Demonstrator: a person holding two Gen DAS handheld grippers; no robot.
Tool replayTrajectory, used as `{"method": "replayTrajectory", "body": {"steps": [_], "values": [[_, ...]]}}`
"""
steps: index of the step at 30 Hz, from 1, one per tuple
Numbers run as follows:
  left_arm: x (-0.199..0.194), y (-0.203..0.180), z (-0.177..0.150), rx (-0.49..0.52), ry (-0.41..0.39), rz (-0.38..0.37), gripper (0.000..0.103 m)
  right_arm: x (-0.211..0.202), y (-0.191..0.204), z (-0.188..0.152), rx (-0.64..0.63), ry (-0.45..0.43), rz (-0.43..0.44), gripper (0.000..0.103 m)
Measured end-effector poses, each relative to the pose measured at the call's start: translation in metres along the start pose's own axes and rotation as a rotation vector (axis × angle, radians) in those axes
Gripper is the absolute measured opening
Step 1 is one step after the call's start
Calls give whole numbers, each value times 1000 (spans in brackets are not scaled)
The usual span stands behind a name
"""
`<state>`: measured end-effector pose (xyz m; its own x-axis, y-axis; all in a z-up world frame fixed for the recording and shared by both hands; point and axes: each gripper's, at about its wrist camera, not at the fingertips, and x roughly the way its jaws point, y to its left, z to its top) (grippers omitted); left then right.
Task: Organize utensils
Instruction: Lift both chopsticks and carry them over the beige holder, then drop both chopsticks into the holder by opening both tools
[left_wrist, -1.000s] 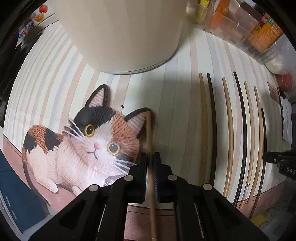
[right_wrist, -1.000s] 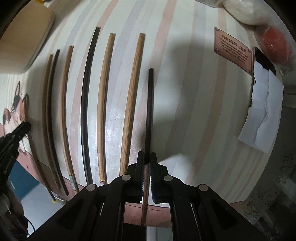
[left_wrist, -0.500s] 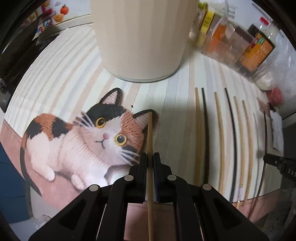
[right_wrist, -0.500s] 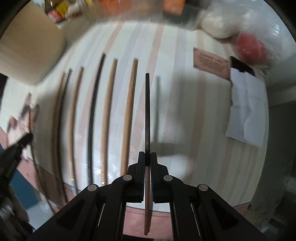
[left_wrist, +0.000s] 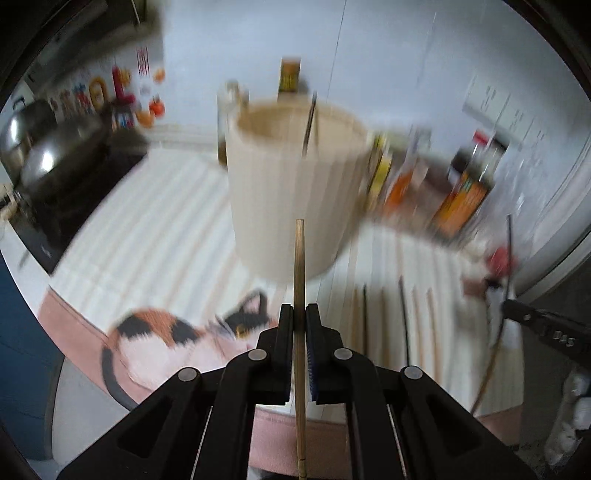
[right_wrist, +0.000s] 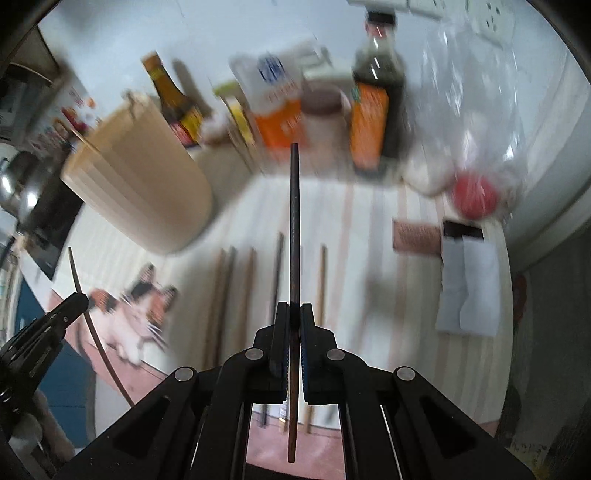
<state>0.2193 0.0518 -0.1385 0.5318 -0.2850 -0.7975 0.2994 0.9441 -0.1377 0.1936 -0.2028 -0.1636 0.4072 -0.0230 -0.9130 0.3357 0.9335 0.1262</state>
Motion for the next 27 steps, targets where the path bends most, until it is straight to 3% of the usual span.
{"method": "replayTrajectory", "body": {"steps": [9, 15, 22, 27], "values": [[-85, -4, 105, -25, -234, -42, 4, -78, 65, 84, -65, -201, 201, 5], [-80, -2, 195, -41, -327, -3, 4, -90, 113, 169, -127, -318, 253, 5], [-18, 24, 255, -103, -290, 33, 4, -46, 149, 229, -157, -312, 268, 5], [28, 42, 255, -148, -190, 30, 4, 2, 160, 237, -157, -253, 285, 5]]}}
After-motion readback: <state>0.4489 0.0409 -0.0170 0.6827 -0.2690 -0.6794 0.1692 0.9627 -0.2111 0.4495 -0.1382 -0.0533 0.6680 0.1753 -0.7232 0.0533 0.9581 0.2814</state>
